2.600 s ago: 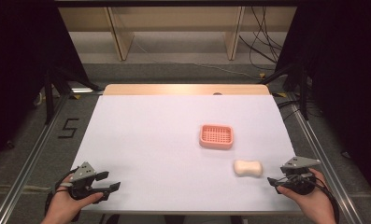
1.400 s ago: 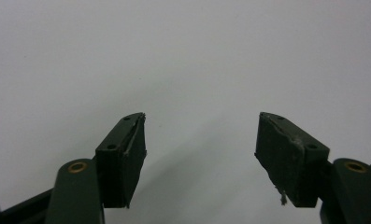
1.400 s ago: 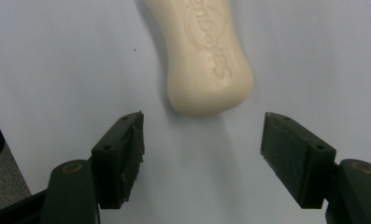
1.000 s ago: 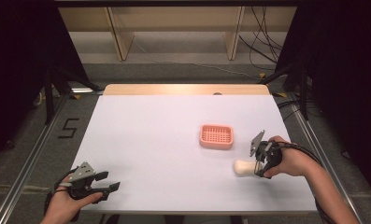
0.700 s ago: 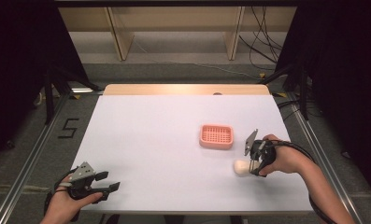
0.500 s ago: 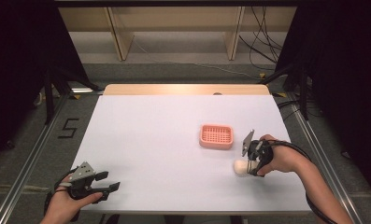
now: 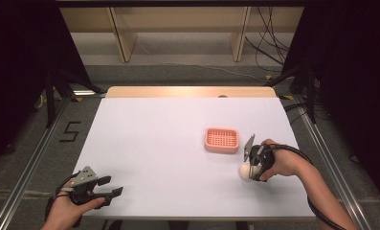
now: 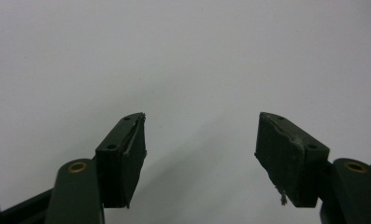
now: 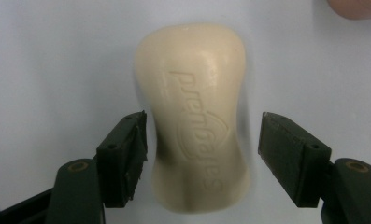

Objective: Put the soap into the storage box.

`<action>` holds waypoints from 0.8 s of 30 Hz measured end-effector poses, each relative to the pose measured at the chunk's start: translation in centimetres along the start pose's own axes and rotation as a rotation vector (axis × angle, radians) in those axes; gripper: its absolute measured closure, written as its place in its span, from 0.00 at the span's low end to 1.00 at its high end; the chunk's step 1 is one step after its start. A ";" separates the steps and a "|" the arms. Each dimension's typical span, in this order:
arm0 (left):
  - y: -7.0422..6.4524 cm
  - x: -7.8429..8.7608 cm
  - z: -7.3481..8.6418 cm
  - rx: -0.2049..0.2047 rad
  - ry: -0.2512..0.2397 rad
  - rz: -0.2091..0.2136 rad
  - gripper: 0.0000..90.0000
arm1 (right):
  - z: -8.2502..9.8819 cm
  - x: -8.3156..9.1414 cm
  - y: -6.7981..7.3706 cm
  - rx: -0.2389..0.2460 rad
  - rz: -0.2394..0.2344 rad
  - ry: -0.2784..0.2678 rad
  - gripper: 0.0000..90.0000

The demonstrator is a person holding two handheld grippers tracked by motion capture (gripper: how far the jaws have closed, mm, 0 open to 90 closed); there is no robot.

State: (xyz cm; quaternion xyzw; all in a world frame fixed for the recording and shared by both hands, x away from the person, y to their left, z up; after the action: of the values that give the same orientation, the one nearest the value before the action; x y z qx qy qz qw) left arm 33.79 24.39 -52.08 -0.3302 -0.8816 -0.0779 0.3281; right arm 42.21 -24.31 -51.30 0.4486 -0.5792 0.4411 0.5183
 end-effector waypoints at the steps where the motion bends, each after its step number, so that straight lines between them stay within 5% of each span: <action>1: 0.0 0.0 0.0 0.001 0.001 0.000 0.37 | 0.0 -0.1 0.0 -0.008 0.002 0.004 0.38; 4: -0.3 0.0 0.0 0.034 -0.007 0.008 0.37 | -0.1 -0.3 0.1 -0.007 -0.006 0.010 0.39; 24: -0.1 0.0 0.0 0.013 -0.002 0.002 0.37 | -0.4 -1.2 0.0 0.015 -0.045 0.032 0.48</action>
State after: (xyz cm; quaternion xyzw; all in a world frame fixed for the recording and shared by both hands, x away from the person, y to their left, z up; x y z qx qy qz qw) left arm 33.75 24.28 -52.11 -0.3291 -0.8821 -0.0717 0.3293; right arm 42.34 -23.81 -52.42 0.4583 -0.5572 0.4407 0.5342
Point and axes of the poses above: each handheld gripper's, and its own axes: x roughly backward along the jaws, z roughly out of its underside, y roughly to its left, the point moved 7 cm from there along -x, roughly forward along the jaws, and after that the axes turned 1 degree about -z, right-handed, at the moved point
